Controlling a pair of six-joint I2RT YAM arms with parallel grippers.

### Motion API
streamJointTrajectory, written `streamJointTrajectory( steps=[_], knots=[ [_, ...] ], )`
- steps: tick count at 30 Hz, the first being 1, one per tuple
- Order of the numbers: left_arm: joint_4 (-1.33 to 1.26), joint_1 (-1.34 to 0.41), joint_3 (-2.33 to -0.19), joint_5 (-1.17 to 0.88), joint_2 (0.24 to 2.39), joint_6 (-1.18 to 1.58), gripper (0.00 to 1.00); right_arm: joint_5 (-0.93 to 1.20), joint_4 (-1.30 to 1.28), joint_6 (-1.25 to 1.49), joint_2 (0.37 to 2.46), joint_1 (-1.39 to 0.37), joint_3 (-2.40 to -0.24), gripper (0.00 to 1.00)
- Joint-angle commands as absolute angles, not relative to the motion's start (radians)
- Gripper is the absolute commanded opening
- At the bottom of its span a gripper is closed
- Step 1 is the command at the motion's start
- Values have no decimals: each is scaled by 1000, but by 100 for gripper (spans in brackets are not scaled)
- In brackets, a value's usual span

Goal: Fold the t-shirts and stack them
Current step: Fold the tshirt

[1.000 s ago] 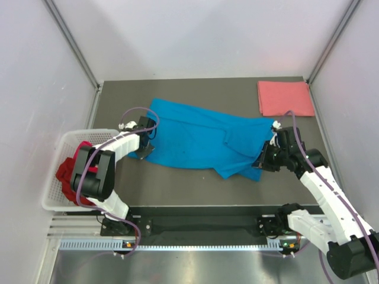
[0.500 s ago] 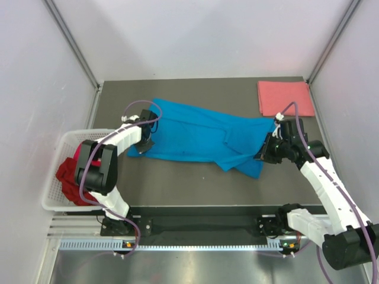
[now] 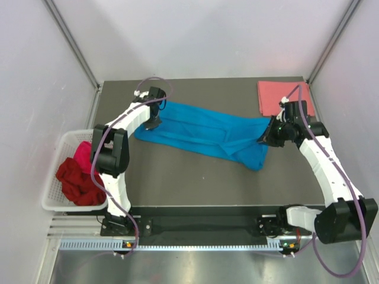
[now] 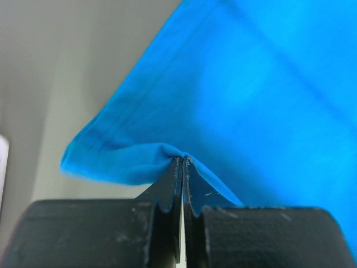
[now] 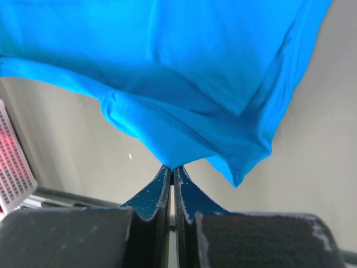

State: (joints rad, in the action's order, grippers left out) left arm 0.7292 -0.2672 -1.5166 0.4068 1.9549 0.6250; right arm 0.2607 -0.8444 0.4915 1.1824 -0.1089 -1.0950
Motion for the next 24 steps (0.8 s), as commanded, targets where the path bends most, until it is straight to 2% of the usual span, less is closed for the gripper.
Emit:
streamJointTrajectory(
  steps=[1,10,24],
  knots=[
    [765,-268,-1653,408,2015,551,0,267,-772,469,1238,-83,-1175,0],
    [810,-268,-1890,379,2198,503,0,268,-749,460,1402,-69,-1301,0],
    [802,-267,-2026,331,2322,474,0,273,-744,448,1512,-23,-1339,0]
  ],
)
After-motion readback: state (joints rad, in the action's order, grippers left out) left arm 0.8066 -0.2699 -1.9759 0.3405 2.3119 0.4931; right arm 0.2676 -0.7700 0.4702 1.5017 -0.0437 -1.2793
